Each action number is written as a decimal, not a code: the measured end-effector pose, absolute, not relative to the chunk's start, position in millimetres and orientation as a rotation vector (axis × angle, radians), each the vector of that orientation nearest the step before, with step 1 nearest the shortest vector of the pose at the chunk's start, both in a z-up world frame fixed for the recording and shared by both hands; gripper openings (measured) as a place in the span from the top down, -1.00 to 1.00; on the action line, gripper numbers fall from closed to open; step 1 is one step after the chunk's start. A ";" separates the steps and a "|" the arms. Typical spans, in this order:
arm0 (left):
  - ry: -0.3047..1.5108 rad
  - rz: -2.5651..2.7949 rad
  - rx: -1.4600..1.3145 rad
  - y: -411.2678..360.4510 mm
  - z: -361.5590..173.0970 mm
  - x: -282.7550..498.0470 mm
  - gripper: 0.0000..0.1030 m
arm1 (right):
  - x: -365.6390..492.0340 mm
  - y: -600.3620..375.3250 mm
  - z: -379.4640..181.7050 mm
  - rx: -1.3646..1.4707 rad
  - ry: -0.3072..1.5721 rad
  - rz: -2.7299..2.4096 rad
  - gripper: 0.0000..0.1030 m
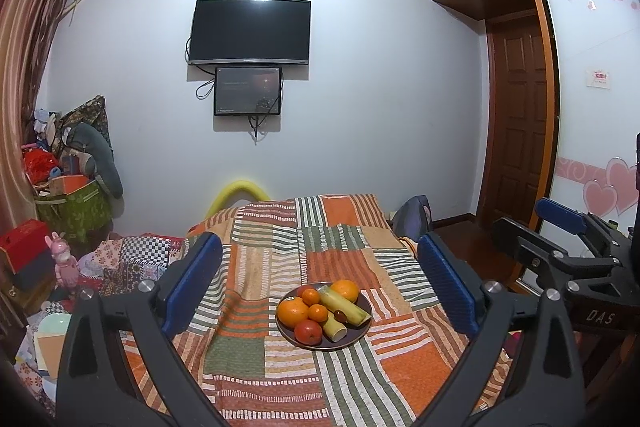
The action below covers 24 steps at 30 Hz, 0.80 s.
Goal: Organize fruits
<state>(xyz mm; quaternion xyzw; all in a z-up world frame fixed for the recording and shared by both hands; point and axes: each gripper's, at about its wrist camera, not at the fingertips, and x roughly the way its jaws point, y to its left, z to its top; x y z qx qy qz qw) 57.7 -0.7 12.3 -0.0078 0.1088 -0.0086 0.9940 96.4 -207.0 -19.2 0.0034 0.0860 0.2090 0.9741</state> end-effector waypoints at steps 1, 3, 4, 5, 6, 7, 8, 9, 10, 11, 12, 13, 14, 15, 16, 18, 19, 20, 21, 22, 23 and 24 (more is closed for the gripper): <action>0.218 -0.019 -0.015 -0.7 12.3 57.9 -0.93 | 96.4 -207.1 -19.2 0.007 0.174 0.422 -1.00; 0.220 -0.024 -0.015 -0.4 12.1 58.1 -0.93 | 96.4 -207.4 -18.8 0.008 0.173 0.420 -1.00; 0.220 -0.024 -0.014 -0.7 12.0 58.2 -0.93 | 96.3 -207.5 -18.4 0.009 0.173 0.419 -1.00; 0.219 -0.023 -0.012 -0.8 11.9 58.1 -0.93 | 96.4 -207.6 -17.9 0.009 0.174 0.419 -1.00; 0.218 -0.022 -0.011 -0.7 11.9 57.9 -0.93 | 96.4 -207.6 -18.1 0.008 0.174 0.419 -1.00; 0.218 -0.023 -0.012 -0.5 11.6 57.7 -0.93 | 96.1 -207.7 -17.7 0.008 0.174 0.419 -1.00; 0.219 -0.024 -0.012 -0.3 11.6 57.7 -0.94 | 95.9 -207.6 -17.5 0.008 0.173 0.418 -1.00; 0.220 -0.025 -0.013 -0.4 11.4 57.7 -0.94 | 96.0 -207.5 -17.5 0.008 0.174 0.419 -1.00; 0.220 -0.025 -0.013 -0.6 11.5 57.8 -0.94 | 95.9 -207.5 -17.6 0.009 0.174 0.419 -1.00; 0.220 -0.025 -0.012 -0.8 11.9 57.9 -0.94 | 95.9 -208.0 -17.7 0.009 0.174 0.420 -1.00; 0.221 -0.025 -0.011 -1.3 11.8 57.8 -0.94 | 95.8 -208.1 -17.4 0.009 0.175 0.420 -1.00; 0.220 -0.025 -0.011 -1.5 11.8 57.7 -0.94 | 95.8 -207.9 -17.8 0.008 0.174 0.419 -1.00; 0.220 -0.025 -0.012 -1.5 11.9 57.9 -0.94 | 95.8 -208.0 -17.5 0.007 0.175 0.418 -1.00; 0.220 -0.025 -0.012 -1.5 11.9 58.0 -0.94 | 95.7 -208.2 -16.8 0.006 0.175 0.418 -1.00; 0.220 -0.024 -0.013 -1.6 11.9 58.0 -0.94 | 95.4 -208.6 -16.5 0.006 0.175 0.419 -1.00; 0.221 -0.028 -0.014 -1.6 11.9 57.9 -0.94 | 95.9 -207.7 -17.3 0.006 0.175 0.420 -1.00; 0.222 -0.032 -0.015 -1.9 11.8 57.9 -0.94 | 95.7 -208.0 -17.2 0.006 0.175 0.420 -1.00; 0.222 -0.032 -0.013 -2.1 11.6 57.6 -0.94 | 95.5 -208.1 -16.9 0.006 0.174 0.420 -1.00; 0.221 -0.031 -0.011 -2.6 11.3 57.4 -0.94 | 95.2 -208.3 -16.4 0.006 0.174 0.420 -1.00; 0.219 -0.030 -0.008 -3.3 11.2 57.2 -0.94 | 95.5 -207.9 -16.9 0.006 0.174 0.419 -1.00; 0.219 -0.031 -0.007 -3.8 10.8 57.0 -0.94 | 95.5 -208.0 -16.9 0.006 0.175 0.420 -1.00; 0.219 -0.031 -0.007 -3.8 10.9 57.1 -0.94 | 95.4 -207.9 -17.0 0.006 0.175 0.420 -1.00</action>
